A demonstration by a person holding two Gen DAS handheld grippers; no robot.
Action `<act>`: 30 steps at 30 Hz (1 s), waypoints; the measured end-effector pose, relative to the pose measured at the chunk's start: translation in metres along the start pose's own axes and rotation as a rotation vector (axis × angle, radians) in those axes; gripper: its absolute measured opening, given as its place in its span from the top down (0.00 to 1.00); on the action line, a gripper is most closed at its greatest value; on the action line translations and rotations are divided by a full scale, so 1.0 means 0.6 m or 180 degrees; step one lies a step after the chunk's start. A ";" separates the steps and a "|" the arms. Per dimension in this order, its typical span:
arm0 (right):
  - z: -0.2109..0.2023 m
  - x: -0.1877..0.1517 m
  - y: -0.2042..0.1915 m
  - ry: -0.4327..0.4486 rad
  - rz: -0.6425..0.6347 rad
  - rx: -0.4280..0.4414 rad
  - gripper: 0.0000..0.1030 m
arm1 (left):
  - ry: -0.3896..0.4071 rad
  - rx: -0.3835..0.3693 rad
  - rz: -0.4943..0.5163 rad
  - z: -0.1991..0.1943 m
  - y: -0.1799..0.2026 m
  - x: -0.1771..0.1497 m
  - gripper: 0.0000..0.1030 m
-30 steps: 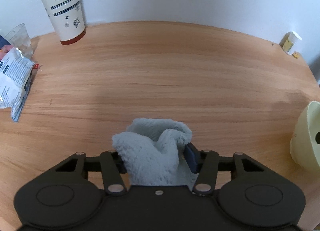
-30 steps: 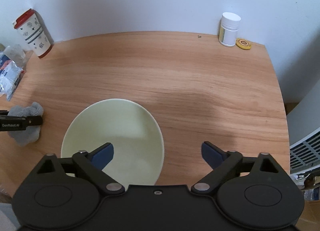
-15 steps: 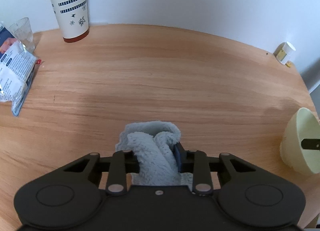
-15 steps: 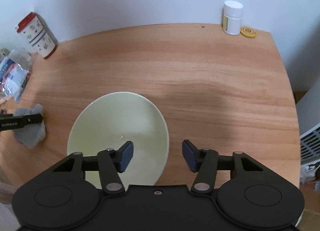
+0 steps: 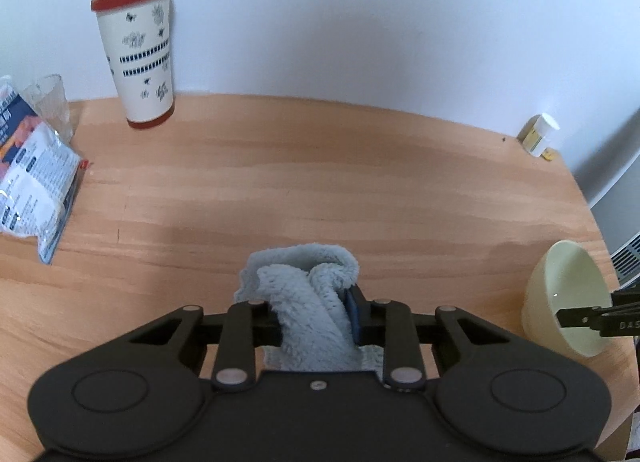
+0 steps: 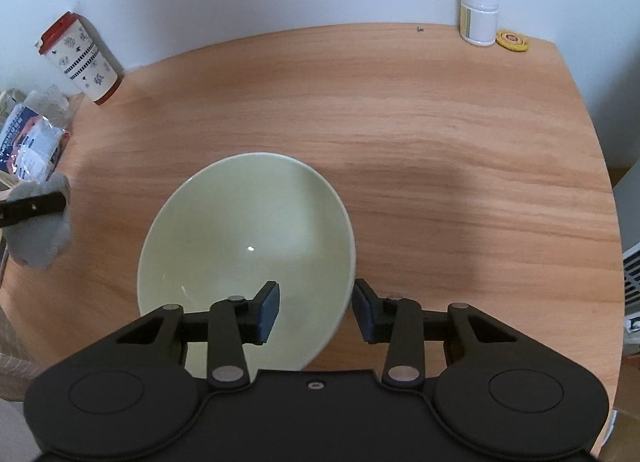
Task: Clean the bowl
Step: 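Close the right gripper on the yellow bowl rim and lift the bowl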
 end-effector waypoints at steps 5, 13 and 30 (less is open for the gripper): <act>-0.005 -0.001 0.014 0.0009 0.0183 0.0008 0.73 | 0.0018 -0.0103 -0.0008 -0.018 0.010 0.010 0.74; -0.004 0.003 0.033 0.0058 0.0467 0.0081 0.74 | 0.0019 -0.0222 -0.0007 -0.024 0.025 0.020 0.74; -0.004 0.000 0.021 0.0199 0.0236 -0.0050 0.88 | 0.0020 -0.0361 0.0050 -0.032 0.042 0.026 0.74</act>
Point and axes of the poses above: each gripper's, at about its wrist camera, not at the fingertips, and z roughly the way its jaws point, y to its right, x to its top, the point moved 2 cm from there along z, roughly the way its jaws point, and after that the axes turned 12 degrees about x, right-handed, at the moved point
